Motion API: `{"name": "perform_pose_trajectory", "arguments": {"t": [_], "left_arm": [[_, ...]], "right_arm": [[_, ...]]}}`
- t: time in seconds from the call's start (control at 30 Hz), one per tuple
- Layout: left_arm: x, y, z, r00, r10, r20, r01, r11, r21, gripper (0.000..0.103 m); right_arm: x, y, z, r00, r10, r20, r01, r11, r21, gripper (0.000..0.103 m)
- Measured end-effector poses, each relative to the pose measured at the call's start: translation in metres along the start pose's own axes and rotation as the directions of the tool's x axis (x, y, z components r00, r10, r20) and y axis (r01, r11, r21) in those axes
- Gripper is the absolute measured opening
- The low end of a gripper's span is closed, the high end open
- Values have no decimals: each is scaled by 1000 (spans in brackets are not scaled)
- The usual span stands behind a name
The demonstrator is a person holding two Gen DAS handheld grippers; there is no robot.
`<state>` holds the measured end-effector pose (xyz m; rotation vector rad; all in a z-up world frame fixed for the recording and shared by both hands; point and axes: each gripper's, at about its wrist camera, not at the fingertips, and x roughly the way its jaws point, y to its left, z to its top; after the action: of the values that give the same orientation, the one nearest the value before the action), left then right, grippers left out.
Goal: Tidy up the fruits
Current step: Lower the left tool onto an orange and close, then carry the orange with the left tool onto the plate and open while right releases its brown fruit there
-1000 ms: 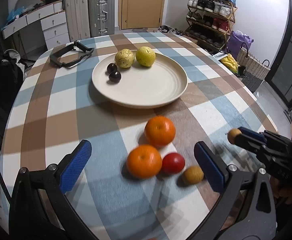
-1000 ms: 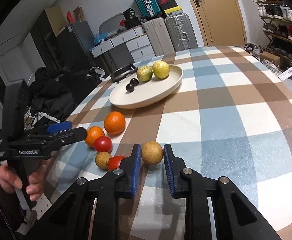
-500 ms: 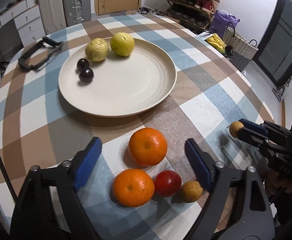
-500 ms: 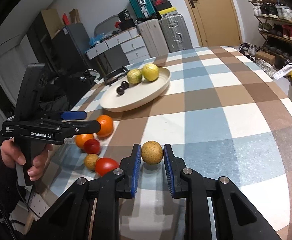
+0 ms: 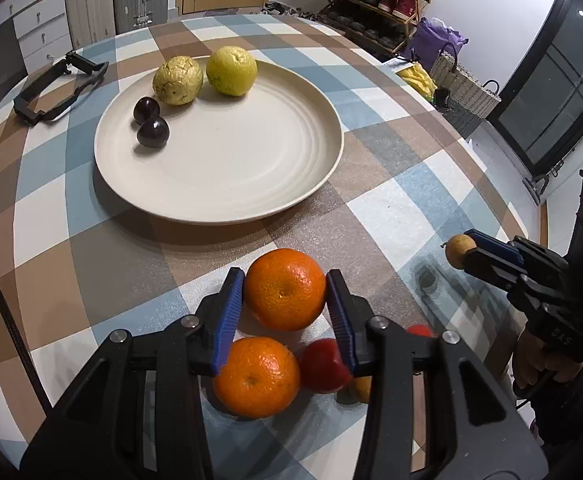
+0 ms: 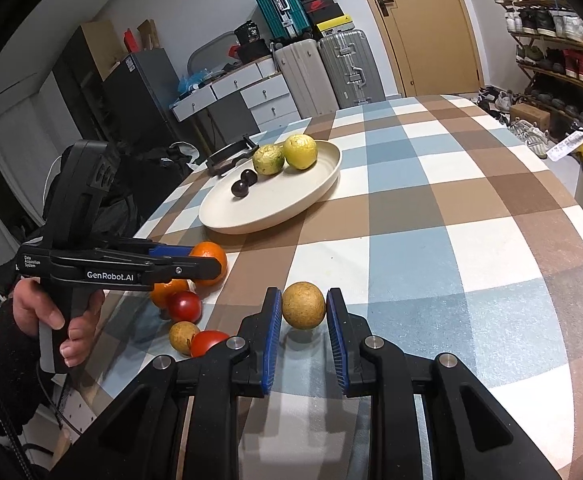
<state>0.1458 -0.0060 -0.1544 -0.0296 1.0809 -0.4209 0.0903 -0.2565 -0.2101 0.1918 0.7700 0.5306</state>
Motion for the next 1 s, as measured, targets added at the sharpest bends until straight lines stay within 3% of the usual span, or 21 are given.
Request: {"name": "perform_pose_trajectory", "arguments": {"t": [0.3,0.43,0.7,0.87,1.0], "left_arm": [[-23,1,10,997,-52,55,52,999,-13,39],[-40,5,24,992,-49,115,51,998,-20,39],[-44,30,60,983,-23,180,42,994,-102,39],[-28,36,79,982,-2,188,27,991,-128,39],[-10,35,93,984,-30,173,54,989,-135,39]], "right_arm": [[3,2,4,1000,-2,-2,2,1000,-11,23],[1,6,17,1000,7,19,-7,1000,-30,23],[10,8,67,997,55,53,-54,998,-34,23],[22,11,106,995,74,67,-69,995,-65,23],[43,12,133,995,90,47,-86,992,-88,23]]}}
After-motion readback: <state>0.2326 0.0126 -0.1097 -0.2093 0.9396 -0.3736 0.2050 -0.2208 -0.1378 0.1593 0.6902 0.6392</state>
